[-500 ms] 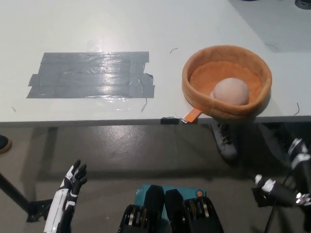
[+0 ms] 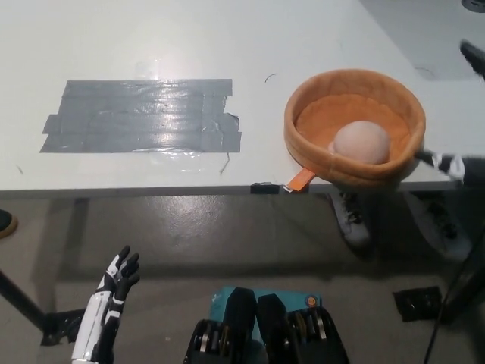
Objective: An emotional support dumpling is kept in a soft plate infront in the middle of the desk infront of the robot. The robot extends its right arm to pick up the dumpling and hands it to a person
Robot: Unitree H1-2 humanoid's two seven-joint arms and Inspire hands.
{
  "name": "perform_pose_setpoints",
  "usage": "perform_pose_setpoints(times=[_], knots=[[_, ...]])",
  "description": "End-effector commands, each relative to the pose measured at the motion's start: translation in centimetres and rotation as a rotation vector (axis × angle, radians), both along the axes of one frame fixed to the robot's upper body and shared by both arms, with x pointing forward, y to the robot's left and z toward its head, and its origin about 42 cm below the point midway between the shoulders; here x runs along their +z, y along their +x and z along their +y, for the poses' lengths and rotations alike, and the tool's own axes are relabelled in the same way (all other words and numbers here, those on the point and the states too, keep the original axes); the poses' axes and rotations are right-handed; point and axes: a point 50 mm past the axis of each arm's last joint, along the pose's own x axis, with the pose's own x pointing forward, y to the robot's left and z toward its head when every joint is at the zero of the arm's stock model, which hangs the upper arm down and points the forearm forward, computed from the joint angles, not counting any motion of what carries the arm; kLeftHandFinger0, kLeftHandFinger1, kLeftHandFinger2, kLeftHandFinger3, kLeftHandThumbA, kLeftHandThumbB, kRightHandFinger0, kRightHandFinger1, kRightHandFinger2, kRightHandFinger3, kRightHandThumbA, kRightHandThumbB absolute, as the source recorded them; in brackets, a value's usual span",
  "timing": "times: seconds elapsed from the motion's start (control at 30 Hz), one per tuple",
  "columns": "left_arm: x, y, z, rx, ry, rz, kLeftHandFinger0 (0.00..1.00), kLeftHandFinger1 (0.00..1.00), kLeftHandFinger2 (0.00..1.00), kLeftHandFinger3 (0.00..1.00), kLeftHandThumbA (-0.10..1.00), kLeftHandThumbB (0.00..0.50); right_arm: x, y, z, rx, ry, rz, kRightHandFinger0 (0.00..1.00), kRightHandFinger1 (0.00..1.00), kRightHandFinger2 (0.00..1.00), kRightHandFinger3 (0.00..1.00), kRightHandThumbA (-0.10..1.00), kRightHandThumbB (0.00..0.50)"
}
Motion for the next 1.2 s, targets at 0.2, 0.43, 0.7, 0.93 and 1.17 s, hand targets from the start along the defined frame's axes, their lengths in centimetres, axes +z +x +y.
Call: perform_pose_setpoints(times=[0.2,0.43,0.7,0.93,1.17], knots=[[1.3,0.4,-0.5,-0.051,0.086,-0.049,1.0,1.0,1.0,1.0,0.93,0.216,10.1,10.6,1.9,0.022,-0.426,0.402,1.0,1.0,1.0,1.0,0.94,0.31],[1.3,0.7,-0.6,-0.063,0.081,-0.049,1.0,1.0,1.0,1.0,0.92,0.187,9.7,13.9,3.7,-0.007,-0.47,0.497,1.0,1.0,1.0,1.0,0.84,0.325],[1.3,0.9,-0.8,-0.07,0.08,-0.041,1.0,1.0,1.0,1.0,0.89,0.178,7.0,15.9,4.9,-0.013,-0.516,0.637,1.0,1.0,1.0,1.0,0.82,0.321],[1.5,1.2,-0.6,-0.069,0.087,-0.047,1.0,1.0,1.0,1.0,0.88,0.187,4.5,16.0,4.6,-0.074,-0.613,0.676,1.0,1.0,1.0,1.0,0.95,0.331],[1.6,1.3,-0.5,-0.071,0.089,-0.049,1.0,1.0,1.0,1.0,0.88,0.143,2.6,16.1,4.5,-0.052,-0.587,0.735,1.0,1.0,1.0,1.0,0.82,0.315]])
